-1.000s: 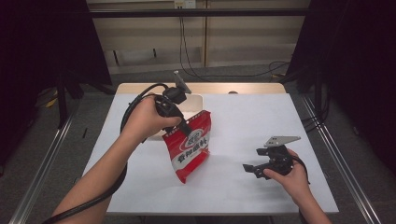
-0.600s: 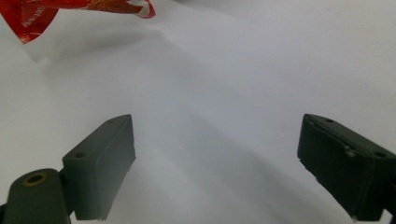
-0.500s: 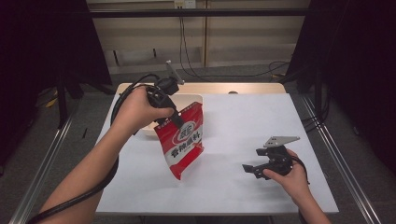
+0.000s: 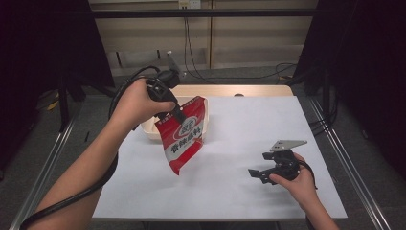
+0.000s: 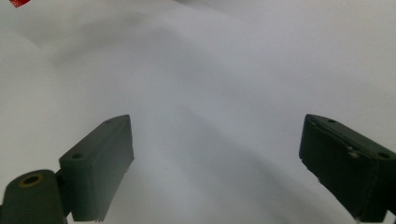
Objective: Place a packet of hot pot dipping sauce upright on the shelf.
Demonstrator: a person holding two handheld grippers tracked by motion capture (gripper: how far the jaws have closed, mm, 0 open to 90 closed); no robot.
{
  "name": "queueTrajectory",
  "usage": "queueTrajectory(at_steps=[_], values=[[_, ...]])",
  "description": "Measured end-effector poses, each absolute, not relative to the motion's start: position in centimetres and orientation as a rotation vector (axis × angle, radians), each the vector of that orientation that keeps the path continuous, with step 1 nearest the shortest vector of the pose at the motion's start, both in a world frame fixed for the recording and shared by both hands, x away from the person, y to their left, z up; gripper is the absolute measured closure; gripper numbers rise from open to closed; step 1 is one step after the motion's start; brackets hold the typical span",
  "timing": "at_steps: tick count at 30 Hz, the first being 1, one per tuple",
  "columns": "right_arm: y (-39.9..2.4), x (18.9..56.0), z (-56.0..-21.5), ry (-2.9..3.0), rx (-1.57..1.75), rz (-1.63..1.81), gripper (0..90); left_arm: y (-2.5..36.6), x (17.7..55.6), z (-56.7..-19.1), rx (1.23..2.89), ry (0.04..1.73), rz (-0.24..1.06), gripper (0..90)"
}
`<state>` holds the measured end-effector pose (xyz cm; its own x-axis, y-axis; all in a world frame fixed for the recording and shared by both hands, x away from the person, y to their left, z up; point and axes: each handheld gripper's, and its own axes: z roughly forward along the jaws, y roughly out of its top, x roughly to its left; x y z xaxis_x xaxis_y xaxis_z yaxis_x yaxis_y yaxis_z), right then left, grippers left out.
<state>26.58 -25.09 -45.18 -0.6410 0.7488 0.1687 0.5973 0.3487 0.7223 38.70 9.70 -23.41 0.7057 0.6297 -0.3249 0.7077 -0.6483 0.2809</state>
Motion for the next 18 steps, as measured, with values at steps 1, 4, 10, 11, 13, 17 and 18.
queueTrajectory(at_steps=[1, 4, 10, 11, 13, 17, 18], values=[[-25.1, 26.6, -45.2, 2.412, 1.224, 1.169, 9.2, 9.7, 38.8, -23.3, 2.518, 1.045, -0.278, 90.0], [-25.1, 26.6, -45.2, 2.408, 1.229, 1.173, 8.8, 9.7, 39.0, -22.9, 2.522, 1.031, -0.275, 90.0], [-25.1, 26.6, -45.2, 2.408, 1.224, 1.178, 7.7, 9.6, 39.3, -22.2, 2.500, 1.046, -0.258, 90.0], [-25.1, 26.6, -45.2, 2.408, 1.225, 1.178, 7.6, 9.6, 39.5, -22.1, 2.505, 1.042, -0.264, 90.0], [-25.1, 26.7, -45.3, 2.405, 1.225, 1.178, 7.0, 9.6, 39.6, -22.0, 2.507, 1.049, -0.257, 90.0], [-25.2, 26.7, -45.3, 2.399, 1.219, 1.198, 6.4, 9.6, 40.0, -21.6, 2.506, 1.058, -0.255, 90.0], [-25.2, 26.7, -45.3, 2.398, 1.221, 1.197, 6.1, 9.6, 40.1, -21.5, 2.505, 1.067, -0.252, 90.0]])
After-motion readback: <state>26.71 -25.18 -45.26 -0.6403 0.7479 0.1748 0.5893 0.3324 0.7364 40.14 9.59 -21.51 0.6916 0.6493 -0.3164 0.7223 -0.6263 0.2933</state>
